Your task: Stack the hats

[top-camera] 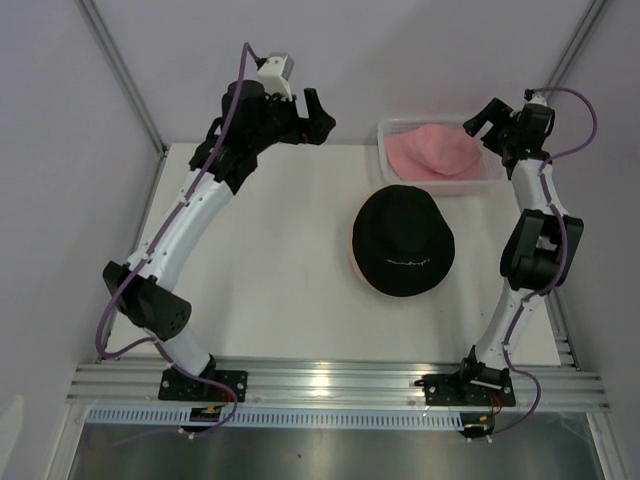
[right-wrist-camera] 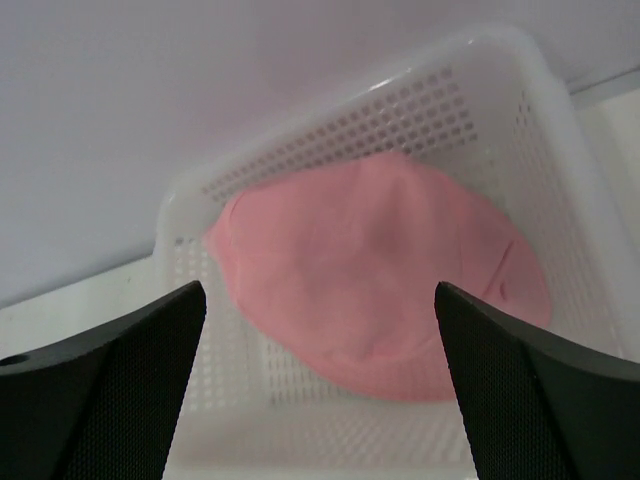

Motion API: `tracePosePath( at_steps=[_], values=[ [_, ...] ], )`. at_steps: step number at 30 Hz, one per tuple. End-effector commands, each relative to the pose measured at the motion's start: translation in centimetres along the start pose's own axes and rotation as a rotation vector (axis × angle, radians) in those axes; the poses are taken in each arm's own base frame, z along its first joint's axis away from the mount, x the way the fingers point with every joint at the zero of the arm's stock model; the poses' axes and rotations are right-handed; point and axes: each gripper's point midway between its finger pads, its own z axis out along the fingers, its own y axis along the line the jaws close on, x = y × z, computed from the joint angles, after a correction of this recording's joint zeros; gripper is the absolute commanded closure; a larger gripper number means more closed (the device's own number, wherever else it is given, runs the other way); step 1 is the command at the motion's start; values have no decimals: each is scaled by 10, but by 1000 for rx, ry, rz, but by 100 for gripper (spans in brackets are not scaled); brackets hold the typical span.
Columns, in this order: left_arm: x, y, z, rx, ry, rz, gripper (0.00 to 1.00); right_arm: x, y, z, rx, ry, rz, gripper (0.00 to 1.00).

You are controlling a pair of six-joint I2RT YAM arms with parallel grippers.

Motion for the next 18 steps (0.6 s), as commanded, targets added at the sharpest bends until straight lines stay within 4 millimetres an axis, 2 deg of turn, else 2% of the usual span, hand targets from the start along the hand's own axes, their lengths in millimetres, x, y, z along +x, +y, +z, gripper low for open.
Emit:
tracePosePath(
  at_steps=[1, 2, 4, 5, 6, 7, 11, 12, 15, 18],
  values=[
    [-14, 0, -16, 5, -24, 9, 1, 8, -14, 51, 43, 38, 1, 1],
    [-12, 1, -18, -4, -14, 7, 0, -11, -5, 57, 38, 3, -12, 1],
    [-7, 9, -22, -39, 3, 7, 1, -7, -10, 76, 74, 2, -25, 1],
    [-6, 12, -23, -56, 9, 6, 0, 14, -19, 91, 111, 36, -31, 1],
    [-6, 15, -25, -70, 12, 5, 1, 4, -12, 95, 100, 13, -51, 1],
    [-2, 20, -27, -93, 26, 2, 0, 21, -17, 103, 117, 45, -67, 0],
    [5, 34, -31, -130, 60, 5, 0, 30, -20, 101, 152, 70, -20, 1],
    [5, 36, -31, -135, 62, 3, 1, 42, -25, 101, 167, 95, -12, 1],
    [10, 46, -32, -152, 73, -10, 0, 51, -31, 97, 213, 102, -46, 1],
    [10, 53, -30, -149, 76, -41, 1, 65, -46, 100, 250, 141, -83, 1]
  ],
)
